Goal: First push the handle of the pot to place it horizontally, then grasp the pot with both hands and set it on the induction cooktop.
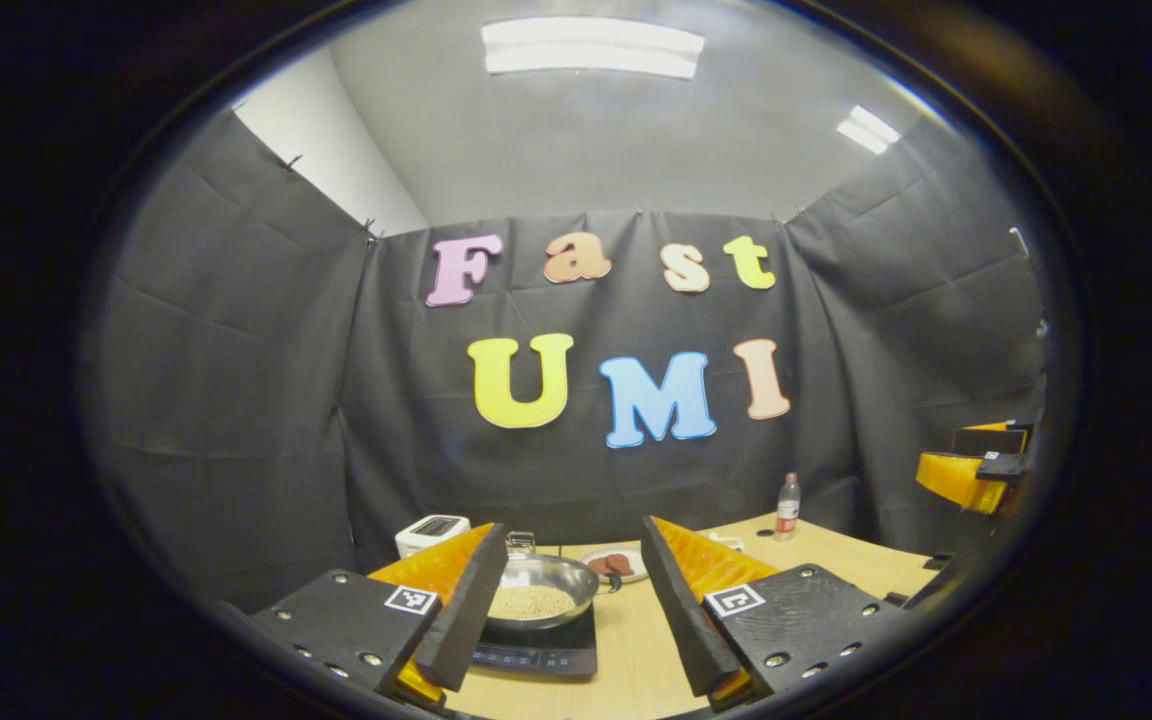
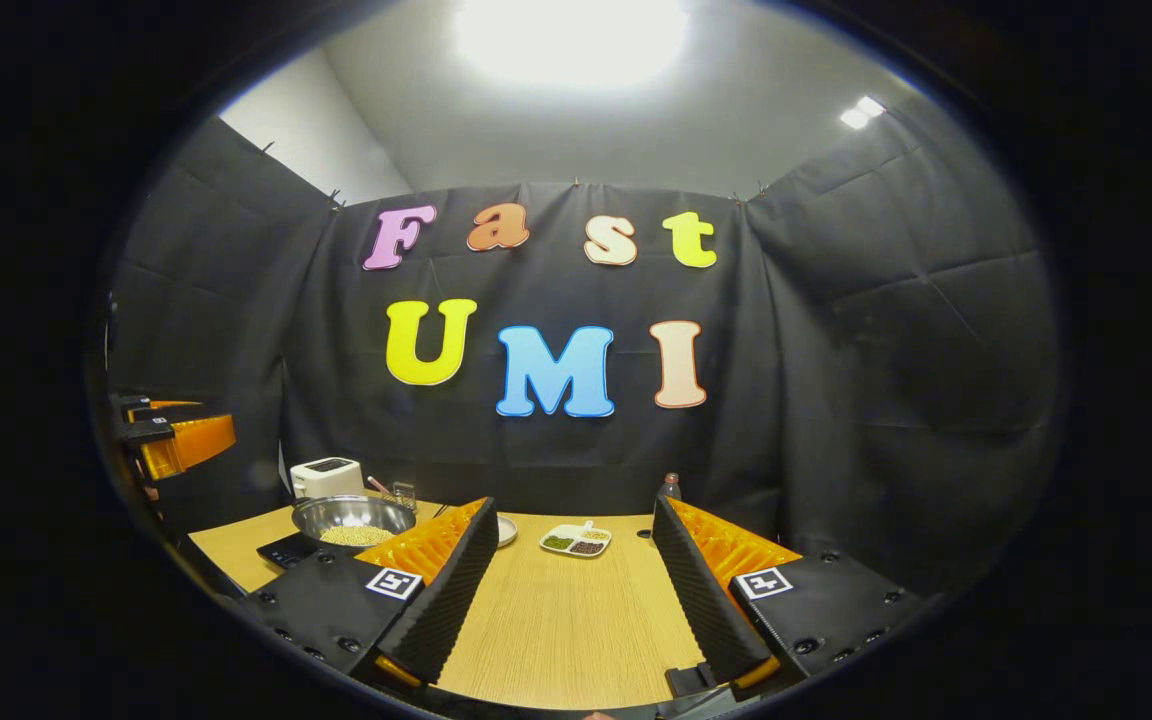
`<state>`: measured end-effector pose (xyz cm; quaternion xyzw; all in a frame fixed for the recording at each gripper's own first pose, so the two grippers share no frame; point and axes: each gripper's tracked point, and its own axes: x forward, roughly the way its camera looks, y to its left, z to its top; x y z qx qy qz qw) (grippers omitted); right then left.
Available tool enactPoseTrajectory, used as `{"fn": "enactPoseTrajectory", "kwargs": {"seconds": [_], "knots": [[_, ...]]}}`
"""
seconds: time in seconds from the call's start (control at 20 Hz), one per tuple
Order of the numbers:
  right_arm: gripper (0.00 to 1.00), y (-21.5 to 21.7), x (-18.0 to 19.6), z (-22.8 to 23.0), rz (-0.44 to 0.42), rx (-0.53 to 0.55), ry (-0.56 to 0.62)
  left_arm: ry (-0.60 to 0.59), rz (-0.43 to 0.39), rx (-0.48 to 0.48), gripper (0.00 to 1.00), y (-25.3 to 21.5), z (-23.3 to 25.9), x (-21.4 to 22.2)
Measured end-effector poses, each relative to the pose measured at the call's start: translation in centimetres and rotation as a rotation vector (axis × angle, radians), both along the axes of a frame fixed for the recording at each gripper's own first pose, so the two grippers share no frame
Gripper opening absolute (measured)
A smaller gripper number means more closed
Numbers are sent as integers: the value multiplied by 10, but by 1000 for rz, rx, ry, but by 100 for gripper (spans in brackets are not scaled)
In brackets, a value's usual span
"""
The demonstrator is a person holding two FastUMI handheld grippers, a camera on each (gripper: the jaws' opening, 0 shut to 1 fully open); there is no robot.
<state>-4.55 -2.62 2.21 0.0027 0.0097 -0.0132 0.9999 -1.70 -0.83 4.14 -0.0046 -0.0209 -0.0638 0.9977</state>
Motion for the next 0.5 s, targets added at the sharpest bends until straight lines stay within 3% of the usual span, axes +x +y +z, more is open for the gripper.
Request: {"fn": "enactPoseTrajectory", "kwargs": {"seconds": [0.5], "knots": [[98,5,-1,13,12,-13,-31,-5,8,-3,79,7,2,-3]]}}
